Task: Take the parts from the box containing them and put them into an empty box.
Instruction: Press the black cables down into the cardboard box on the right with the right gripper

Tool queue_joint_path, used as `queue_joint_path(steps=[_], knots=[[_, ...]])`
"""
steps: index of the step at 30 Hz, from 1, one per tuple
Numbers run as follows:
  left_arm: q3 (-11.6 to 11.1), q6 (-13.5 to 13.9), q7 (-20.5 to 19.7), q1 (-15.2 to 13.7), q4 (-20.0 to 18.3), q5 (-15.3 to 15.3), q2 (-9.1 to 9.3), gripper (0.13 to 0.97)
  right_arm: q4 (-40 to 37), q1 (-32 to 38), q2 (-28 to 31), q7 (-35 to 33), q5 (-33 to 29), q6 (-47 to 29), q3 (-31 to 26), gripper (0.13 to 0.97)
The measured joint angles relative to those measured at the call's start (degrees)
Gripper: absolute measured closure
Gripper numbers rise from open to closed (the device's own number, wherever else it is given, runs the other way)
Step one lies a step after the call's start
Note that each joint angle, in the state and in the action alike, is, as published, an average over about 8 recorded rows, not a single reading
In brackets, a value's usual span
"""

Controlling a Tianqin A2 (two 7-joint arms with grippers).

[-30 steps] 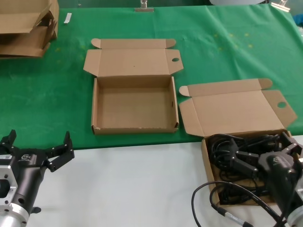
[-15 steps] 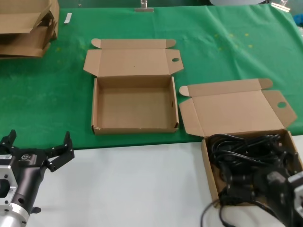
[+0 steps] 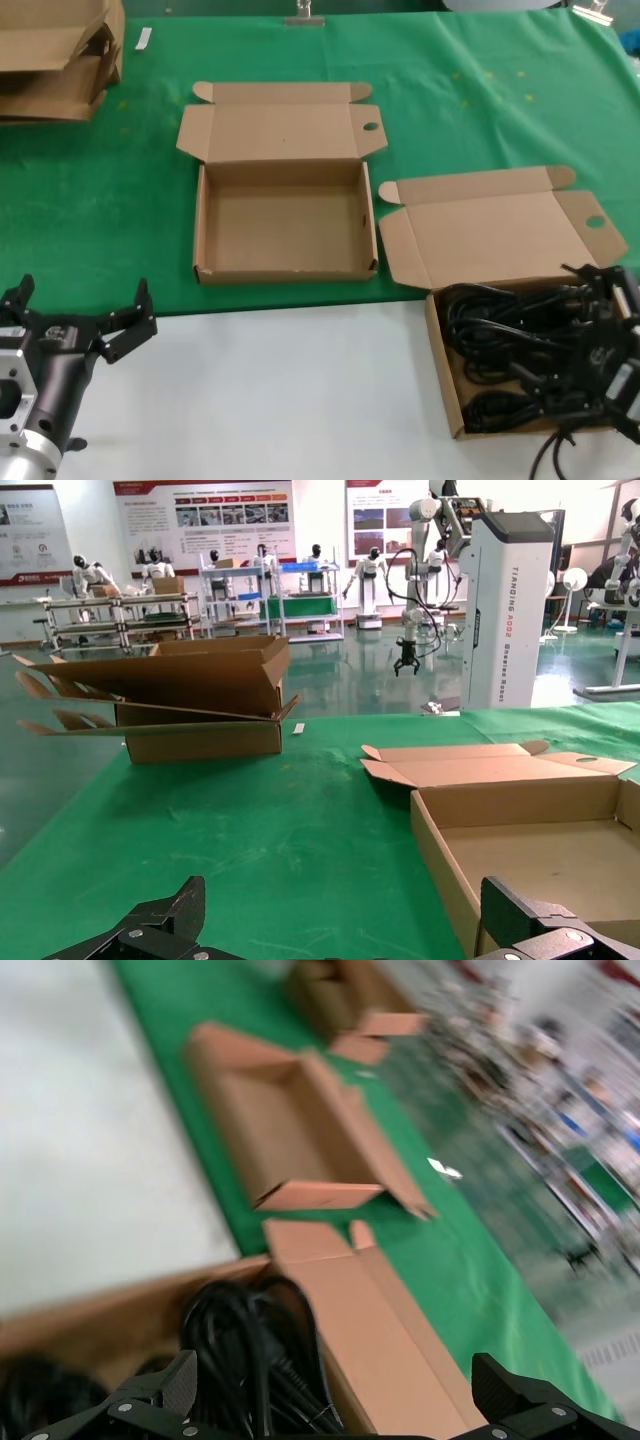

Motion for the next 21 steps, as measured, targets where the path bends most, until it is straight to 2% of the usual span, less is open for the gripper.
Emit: queue_joint_path(steps=[10,15,21], knots=[[0.0,0.0,0.0,0.0,0.0,0.0,0.00,0.132,-14.1,15.5,-0.9,-17.7,-5.0,-7.2,-7.9,0.129],[0.0,0.0,0.0,0.0,0.0,0.0,0.00,0.132,-18.2,21.1,-2.8,-19.7,-7.9,-8.1,-10.8,0.129],[0.0,0.0,0.0,0.0,0.0,0.0,0.00,0.132,-19.8,23.7,-4.1,-18.4,-10.3,-8.3,-12.8,0.131]])
